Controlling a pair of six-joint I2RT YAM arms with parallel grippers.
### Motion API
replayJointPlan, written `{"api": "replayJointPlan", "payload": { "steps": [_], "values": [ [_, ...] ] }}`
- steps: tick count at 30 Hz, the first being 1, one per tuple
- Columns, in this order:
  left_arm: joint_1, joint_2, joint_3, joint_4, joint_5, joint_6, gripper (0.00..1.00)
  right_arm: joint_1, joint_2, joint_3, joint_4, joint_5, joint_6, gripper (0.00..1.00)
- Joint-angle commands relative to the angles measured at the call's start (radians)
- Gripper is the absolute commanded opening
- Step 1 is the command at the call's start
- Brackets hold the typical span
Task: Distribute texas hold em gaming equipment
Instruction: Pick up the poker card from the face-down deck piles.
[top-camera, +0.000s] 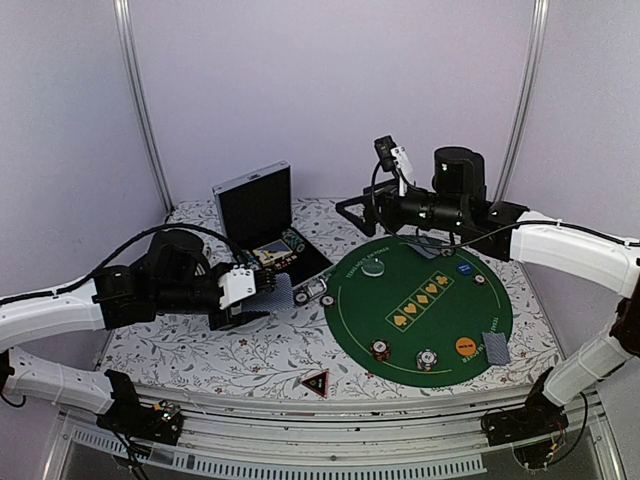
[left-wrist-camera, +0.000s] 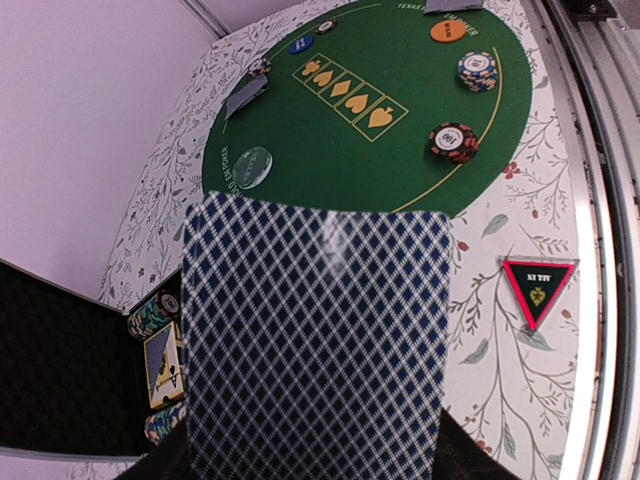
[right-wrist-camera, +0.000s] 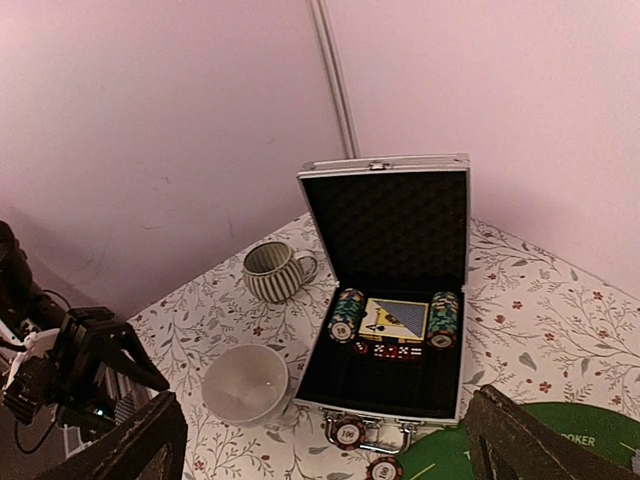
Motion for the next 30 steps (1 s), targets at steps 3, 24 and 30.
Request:
{"api": "replayJointPlan", "payload": {
  "steps": [3, 24, 30],
  "values": [
    [0.002, -0.020, -0.011, 0.040, 0.007, 0.004, 0.58, 0.092, 0.064, -0.019, 0.079, -0.174, 0.003, 0.99],
    [-0.003, -0.033, -0.029, 0.077, -0.018, 0.011, 0.57, 0.229, 0.371, 0.164, 0.016, -0.213, 0.053, 1.00],
    [-0.002, -0.037, -0.029, 0.078, -0.013, 0.011, 0.57, 0.230, 0.356, 0.166, -0.036, -0.195, 0.031, 1.00]
  ]
}}
